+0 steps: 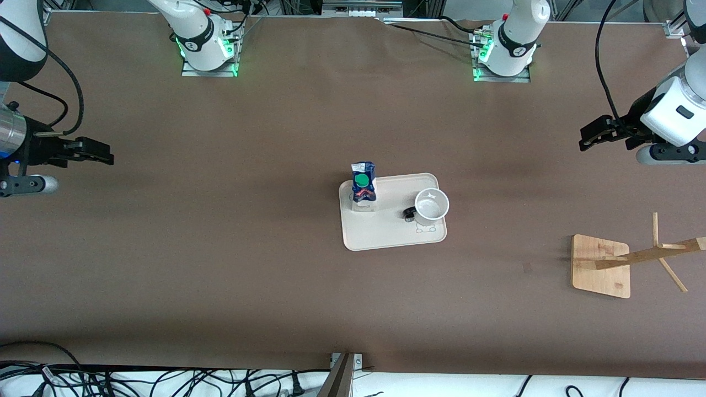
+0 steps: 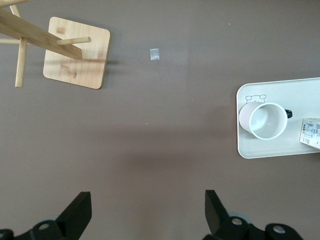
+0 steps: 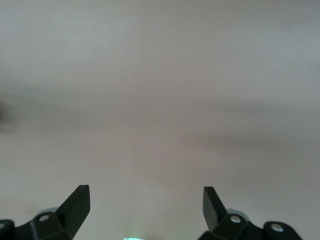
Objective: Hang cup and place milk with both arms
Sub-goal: 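Move the right gripper out from rest toward the milk carton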
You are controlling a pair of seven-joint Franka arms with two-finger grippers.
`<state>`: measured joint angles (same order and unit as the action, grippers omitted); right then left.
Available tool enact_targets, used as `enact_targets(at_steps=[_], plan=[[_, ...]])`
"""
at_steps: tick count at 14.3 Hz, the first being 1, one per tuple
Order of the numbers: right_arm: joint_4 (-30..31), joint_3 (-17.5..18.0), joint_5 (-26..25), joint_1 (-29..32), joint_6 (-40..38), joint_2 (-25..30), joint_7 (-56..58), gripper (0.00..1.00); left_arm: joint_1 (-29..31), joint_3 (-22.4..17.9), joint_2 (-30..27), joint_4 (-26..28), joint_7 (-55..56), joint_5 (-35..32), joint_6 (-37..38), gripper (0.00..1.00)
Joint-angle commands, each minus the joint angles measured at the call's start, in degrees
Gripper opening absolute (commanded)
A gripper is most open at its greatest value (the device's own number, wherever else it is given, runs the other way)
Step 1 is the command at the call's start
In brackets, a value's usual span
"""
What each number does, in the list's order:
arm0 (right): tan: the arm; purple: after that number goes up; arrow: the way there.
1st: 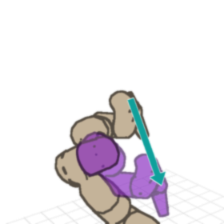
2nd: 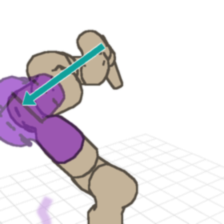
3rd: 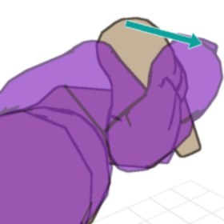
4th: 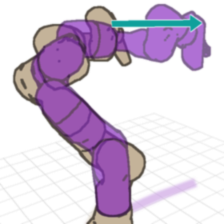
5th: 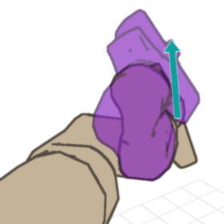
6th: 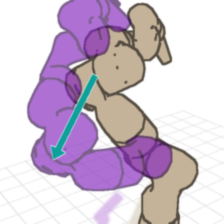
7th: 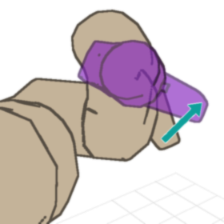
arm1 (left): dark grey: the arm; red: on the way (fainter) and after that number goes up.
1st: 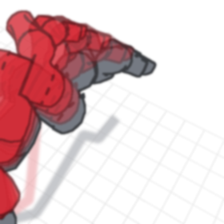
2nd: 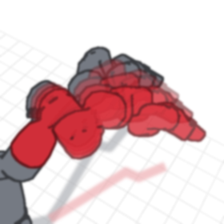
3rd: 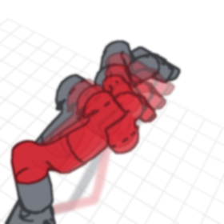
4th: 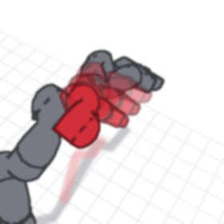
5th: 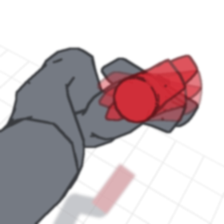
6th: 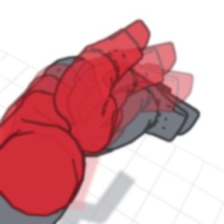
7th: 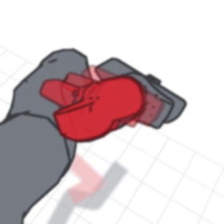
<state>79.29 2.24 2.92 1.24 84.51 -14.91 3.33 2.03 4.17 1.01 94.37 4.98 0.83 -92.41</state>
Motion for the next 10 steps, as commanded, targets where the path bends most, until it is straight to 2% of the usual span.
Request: enact_targets(at_steps=[1, 3, 7, 10], plan=[[-0.19, 0.04, 4.45, -1.75, 2.49, -0.91, 0.18, 1.00, 0.44, 0.22, -0.57, 0.02, -1.38, -0.66, 0.65, 1.00], [-0.19, 0.04, 4.90, -2.81, 4.87, -2.05, 0.09, 1.00, 0.44, 0.22, -0.57, 0.02, -1.46, -0.66, 0.56, 1.00], [-0.19, 0.04, 11.13, -5.44, 10.66, -4.95, -5.60, 1.00, 0.44, 0.22, -0.57, 0.02, -1.38, -0.66, 0.56, 1.00], [-0.28, -0.05, 10.62, -10.97, 15.50, -6.62, -14.37, 1.00, 0.44, 0.22, -0.57, 0.02, -1.46, -0.66, 0.56, 1.00]])
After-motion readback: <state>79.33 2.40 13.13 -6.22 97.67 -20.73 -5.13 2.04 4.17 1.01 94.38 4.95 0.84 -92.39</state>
